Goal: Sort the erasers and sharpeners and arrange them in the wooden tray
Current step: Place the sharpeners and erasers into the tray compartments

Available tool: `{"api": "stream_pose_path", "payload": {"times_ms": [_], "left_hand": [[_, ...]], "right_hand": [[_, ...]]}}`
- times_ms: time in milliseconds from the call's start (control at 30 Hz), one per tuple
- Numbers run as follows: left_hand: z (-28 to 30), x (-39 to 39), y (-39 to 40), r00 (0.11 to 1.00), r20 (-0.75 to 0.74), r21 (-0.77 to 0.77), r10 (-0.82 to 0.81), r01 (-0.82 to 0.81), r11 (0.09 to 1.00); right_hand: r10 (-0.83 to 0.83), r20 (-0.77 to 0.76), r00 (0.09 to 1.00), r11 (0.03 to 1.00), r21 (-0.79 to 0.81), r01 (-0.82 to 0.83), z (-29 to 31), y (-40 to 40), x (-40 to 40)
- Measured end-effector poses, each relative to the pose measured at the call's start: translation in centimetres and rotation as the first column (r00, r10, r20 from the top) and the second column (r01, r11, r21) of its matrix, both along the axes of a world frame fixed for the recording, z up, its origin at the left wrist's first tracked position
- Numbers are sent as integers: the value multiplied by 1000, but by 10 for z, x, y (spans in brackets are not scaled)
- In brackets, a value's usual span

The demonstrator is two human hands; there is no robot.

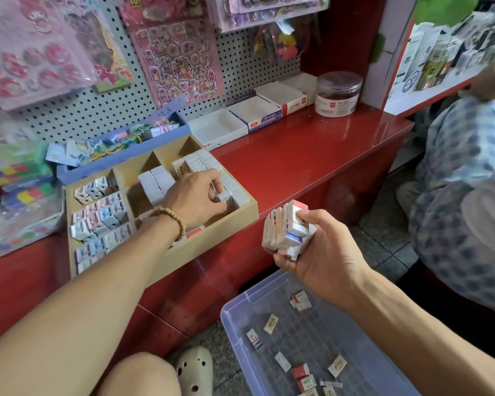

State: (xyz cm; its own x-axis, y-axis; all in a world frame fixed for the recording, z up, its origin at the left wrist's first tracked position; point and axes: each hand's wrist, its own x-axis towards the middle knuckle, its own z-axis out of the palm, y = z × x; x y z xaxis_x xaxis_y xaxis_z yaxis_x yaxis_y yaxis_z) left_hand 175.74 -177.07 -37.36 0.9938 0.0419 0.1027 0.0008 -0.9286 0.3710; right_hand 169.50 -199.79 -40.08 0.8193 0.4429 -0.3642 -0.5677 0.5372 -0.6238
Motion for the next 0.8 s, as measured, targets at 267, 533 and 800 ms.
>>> {"api": "stream_pose_path", "payload": {"times_ms": [267,533,800], "left_hand": [[15,-1,1,994,-97,110,-48,59,992],[44,-35,-35,979,-44,-466,-199,156,871],[51,-54,-52,935,-196,-582,-296,133,803]], "right_hand": [[33,13,999,999,13,-33,4,10,0],[61,36,997,997,-50,-59,6,15,-2],[78,92,993,994,-89,-70,12,23,-8]]}}
